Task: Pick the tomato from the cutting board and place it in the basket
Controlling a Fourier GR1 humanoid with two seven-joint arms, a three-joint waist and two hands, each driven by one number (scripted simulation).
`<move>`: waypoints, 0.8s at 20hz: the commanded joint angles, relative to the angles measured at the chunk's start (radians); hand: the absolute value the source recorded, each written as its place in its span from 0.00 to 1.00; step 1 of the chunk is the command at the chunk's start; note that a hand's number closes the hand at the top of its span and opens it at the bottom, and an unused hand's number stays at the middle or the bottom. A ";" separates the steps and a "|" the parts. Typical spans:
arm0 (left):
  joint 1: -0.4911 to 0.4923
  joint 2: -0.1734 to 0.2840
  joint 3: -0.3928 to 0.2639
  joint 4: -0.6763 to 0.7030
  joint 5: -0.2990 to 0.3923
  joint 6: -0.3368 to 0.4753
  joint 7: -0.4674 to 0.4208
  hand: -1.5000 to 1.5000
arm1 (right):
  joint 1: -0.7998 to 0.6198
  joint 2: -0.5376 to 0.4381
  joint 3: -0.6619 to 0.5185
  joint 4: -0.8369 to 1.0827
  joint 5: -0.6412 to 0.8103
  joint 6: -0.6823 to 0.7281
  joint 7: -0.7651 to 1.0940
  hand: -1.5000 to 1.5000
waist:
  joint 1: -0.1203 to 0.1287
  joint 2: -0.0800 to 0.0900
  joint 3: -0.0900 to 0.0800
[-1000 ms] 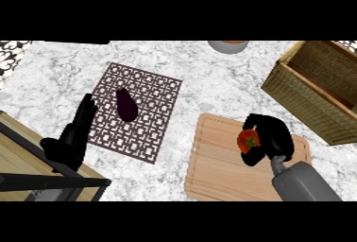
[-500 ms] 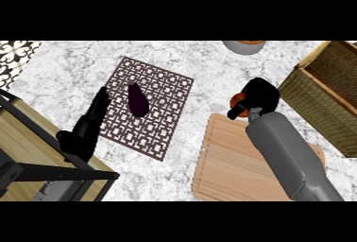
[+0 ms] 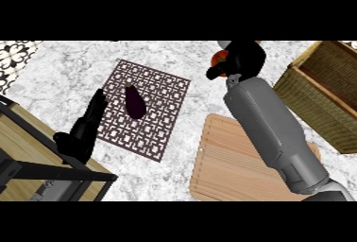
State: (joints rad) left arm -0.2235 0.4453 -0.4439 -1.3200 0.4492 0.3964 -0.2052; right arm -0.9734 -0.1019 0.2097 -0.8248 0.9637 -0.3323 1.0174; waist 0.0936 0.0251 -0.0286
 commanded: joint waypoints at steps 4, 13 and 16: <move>0.029 -0.036 0.018 -0.124 0.037 0.027 0.000 0.50 | -0.193 0.056 -0.041 -0.010 0.123 -0.173 0.128 1.00 | -0.025 -0.031 0.028; 0.066 -0.006 0.047 -0.154 0.032 0.044 -0.016 0.50 | -0.319 0.085 -0.130 0.014 0.225 -0.095 0.266 1.00 | -0.060 -0.036 0.028; 0.091 -0.023 0.041 -0.163 0.031 0.049 -0.034 0.50 | -0.297 0.039 -0.175 0.014 0.225 -0.049 0.255 1.00 | -0.074 -0.037 0.028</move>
State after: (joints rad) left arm -0.1432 0.4601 -0.3979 -1.3544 0.4739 0.4223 -0.2179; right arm -1.2449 -0.0496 0.0688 -0.8258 1.1538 -0.4030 1.1047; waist 0.0228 0.0015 -0.0281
